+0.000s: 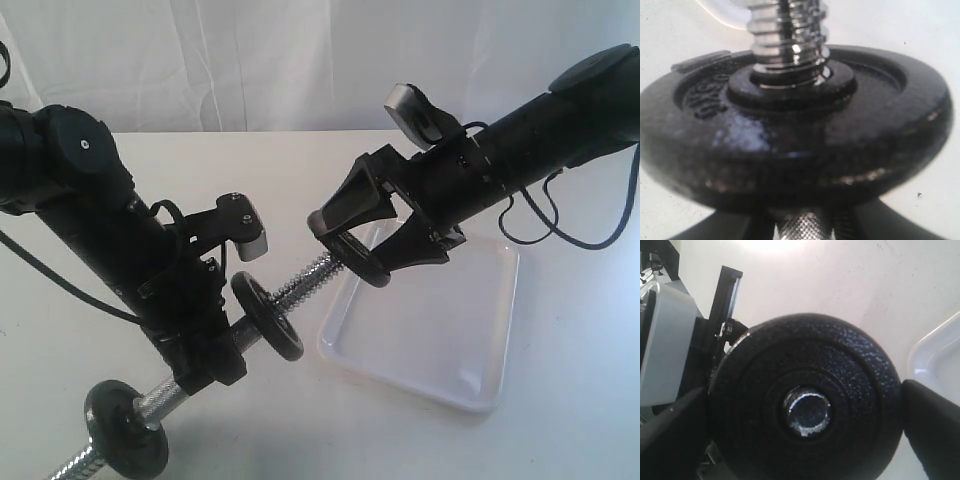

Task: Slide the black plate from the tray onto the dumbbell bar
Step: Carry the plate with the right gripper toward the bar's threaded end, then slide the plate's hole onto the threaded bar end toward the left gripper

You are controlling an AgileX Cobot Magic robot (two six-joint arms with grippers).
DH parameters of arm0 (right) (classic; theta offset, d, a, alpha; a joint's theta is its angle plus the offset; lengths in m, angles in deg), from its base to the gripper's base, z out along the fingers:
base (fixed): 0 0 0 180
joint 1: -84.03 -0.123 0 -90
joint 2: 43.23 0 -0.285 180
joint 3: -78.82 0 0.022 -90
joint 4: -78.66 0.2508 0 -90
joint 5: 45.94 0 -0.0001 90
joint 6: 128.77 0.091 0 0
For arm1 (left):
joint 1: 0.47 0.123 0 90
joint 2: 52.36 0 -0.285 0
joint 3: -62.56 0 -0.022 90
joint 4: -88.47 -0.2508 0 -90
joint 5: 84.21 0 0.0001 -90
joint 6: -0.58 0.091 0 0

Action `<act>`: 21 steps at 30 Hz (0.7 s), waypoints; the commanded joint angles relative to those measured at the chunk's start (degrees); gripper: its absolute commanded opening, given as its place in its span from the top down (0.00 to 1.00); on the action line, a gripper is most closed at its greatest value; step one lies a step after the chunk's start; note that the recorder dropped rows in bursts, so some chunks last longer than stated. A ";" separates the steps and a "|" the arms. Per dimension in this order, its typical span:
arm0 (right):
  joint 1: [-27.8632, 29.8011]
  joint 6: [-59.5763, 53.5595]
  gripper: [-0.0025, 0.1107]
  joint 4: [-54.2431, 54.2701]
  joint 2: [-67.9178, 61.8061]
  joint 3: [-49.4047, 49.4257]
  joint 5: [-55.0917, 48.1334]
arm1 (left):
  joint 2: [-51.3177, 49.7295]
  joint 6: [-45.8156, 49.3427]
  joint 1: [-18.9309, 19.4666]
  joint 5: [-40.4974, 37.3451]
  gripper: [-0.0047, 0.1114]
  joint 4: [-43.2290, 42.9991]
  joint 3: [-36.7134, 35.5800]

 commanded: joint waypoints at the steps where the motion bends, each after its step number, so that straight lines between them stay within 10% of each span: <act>1: 0.11 -1.05 0.98 5.68 0.44 -0.11 0.78 | 3.17 2.38 -0.53 -1.82 0.96 9.75 1.35; 21: -0.02 -4.49 0.98 11.37 0.44 2.26 0.78 | 3.17 1.03 -0.53 -0.56 0.96 14.83 1.35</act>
